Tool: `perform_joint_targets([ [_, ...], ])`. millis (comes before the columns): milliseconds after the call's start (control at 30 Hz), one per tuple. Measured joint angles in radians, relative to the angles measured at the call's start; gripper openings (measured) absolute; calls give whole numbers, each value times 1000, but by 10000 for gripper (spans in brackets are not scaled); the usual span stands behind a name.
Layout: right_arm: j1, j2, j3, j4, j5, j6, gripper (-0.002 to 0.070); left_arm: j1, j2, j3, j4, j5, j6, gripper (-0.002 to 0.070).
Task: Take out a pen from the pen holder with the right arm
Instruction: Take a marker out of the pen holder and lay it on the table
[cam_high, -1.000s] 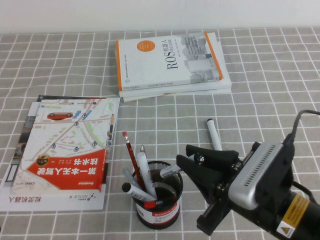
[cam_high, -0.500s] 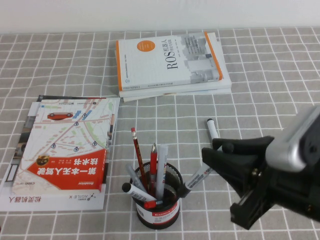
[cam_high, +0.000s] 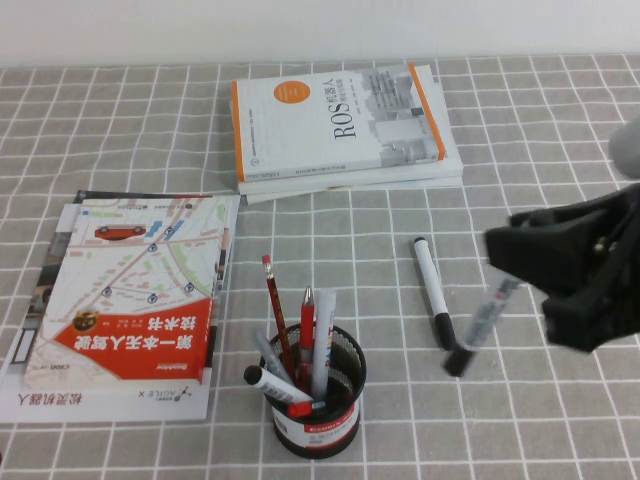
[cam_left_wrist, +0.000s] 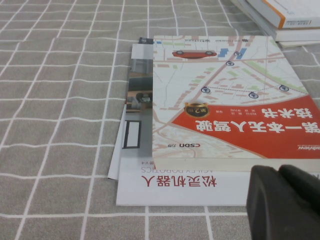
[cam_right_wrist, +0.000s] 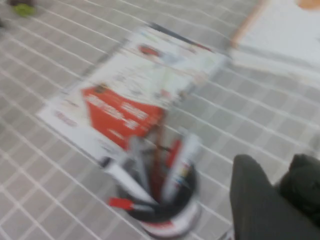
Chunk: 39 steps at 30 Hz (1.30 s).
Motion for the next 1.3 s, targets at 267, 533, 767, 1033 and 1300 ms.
perform_joint_targets([
  [267,-161,163,-92,-97,314,144,99,0,0,0,0,0,0,-3],
  [533,-184,496,-304,-80,413,130,99,0,0,0,0,0,0,-3],
  [767,-186,781,-559,-9,448,41,99,0,0,0,0,0,0,-3],
  [1033,-233,1008,-783,29,529,30,99,0,0,0,0,0,0,-3],
  [1300,-258,1108,-830,65,530,10,99,0,0,0,0,0,0,-3],
])
